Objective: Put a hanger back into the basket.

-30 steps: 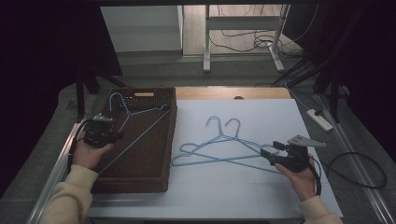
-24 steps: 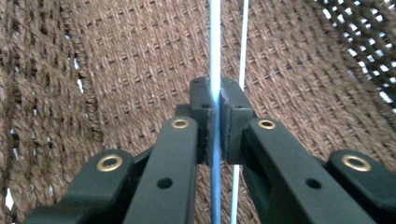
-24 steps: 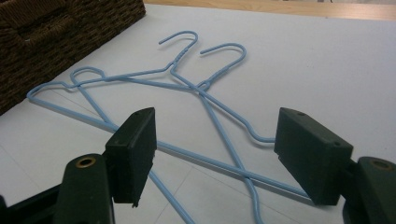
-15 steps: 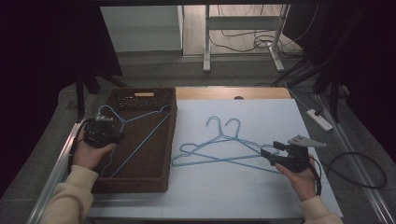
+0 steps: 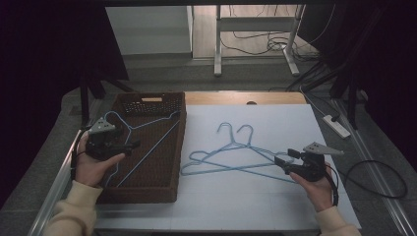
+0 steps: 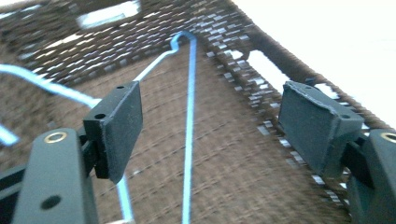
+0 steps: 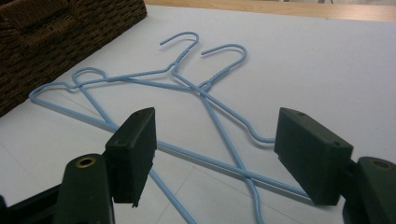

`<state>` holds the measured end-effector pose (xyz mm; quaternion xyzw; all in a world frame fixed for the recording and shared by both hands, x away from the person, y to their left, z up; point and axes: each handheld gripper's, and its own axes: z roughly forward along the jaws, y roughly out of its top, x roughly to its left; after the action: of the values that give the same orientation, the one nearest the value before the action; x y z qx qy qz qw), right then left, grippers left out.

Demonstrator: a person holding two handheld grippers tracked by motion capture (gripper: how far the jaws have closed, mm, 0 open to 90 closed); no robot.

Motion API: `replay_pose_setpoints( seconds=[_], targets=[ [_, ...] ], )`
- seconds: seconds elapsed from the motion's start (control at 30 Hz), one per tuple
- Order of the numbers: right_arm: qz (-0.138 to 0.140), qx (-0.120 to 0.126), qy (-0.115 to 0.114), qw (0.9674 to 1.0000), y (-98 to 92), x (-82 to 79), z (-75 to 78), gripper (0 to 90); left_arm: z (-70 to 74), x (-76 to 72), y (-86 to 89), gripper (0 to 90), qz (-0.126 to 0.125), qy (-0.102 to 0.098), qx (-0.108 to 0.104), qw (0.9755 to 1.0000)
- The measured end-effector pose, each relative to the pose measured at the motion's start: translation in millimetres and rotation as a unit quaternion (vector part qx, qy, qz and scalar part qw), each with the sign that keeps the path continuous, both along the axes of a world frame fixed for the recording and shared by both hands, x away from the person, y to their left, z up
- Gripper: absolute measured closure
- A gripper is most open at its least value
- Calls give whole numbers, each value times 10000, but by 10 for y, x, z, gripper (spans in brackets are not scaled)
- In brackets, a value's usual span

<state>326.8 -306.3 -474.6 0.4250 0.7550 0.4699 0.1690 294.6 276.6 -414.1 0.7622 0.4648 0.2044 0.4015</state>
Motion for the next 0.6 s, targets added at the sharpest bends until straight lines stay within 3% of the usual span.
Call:
replay_pose_setpoints(
  seconds=[0.17,0.3,0.6],
  targets=[
    [4,-7,18,10000,-7,3,-1,301,23,-72,-168,207,-430,-44,-320,9986],
    [3,-18,25,10000,-13,2,3,299,29,-122,-282,202,-605,-70,-565,9965],
    [5,-45,-7,10000,-15,-4,10,299,-10,-266,-577,202,-969,-105,-693,9928]
  ],
)
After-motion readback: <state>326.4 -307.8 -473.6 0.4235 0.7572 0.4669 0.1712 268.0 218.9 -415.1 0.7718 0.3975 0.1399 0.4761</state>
